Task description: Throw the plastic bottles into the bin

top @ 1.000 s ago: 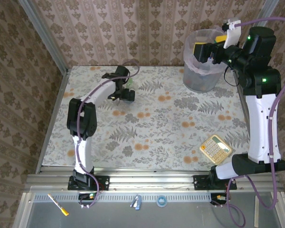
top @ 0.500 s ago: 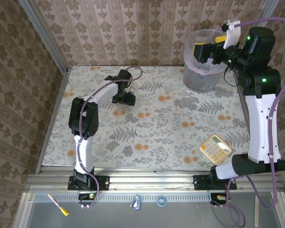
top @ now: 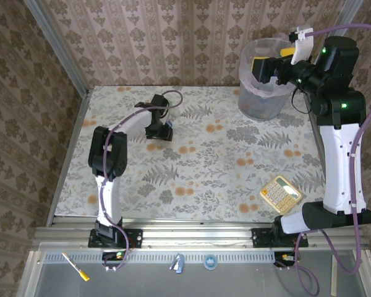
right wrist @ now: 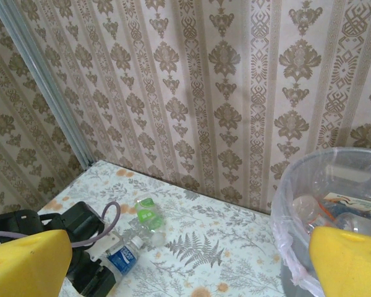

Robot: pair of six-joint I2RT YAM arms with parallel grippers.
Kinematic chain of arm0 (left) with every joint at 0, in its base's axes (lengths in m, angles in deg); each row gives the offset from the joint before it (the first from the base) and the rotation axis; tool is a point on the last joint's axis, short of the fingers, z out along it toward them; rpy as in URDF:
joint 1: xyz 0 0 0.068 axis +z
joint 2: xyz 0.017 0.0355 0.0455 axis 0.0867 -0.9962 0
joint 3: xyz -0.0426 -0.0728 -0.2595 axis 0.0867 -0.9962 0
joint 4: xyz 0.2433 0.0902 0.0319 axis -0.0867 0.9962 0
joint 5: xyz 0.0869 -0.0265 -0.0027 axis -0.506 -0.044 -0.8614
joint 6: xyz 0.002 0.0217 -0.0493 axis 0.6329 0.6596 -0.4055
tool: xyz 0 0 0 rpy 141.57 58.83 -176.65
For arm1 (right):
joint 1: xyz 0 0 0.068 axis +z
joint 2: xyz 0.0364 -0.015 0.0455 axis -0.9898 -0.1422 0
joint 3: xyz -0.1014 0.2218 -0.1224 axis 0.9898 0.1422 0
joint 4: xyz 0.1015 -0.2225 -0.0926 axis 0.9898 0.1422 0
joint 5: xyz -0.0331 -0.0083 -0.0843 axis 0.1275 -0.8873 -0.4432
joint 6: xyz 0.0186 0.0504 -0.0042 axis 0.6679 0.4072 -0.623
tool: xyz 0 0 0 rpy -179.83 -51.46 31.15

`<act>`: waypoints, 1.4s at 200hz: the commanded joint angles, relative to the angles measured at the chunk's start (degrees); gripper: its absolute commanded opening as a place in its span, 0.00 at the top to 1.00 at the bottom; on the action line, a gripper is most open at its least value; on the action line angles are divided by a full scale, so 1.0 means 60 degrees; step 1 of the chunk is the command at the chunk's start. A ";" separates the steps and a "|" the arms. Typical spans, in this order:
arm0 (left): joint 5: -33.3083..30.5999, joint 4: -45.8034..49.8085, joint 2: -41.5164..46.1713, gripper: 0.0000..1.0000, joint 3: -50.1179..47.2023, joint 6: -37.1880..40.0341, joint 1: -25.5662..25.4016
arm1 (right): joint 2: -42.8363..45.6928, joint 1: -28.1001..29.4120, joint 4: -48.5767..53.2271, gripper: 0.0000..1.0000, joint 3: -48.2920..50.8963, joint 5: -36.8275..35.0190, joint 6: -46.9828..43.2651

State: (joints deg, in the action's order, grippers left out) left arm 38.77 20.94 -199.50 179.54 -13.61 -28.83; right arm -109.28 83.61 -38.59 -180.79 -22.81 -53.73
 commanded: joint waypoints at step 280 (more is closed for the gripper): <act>0.3329 -0.4985 0.4238 0.63 0.0710 0.1499 -0.3578 | -0.1430 0.0887 -0.0426 0.21 -0.0207 0.1934 0.3247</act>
State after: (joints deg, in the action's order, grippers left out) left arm 57.13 -9.25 -173.05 181.11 -6.35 -49.29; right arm -117.20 87.91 -41.10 -182.41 -13.92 -35.59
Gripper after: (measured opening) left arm 0.521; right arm 0.806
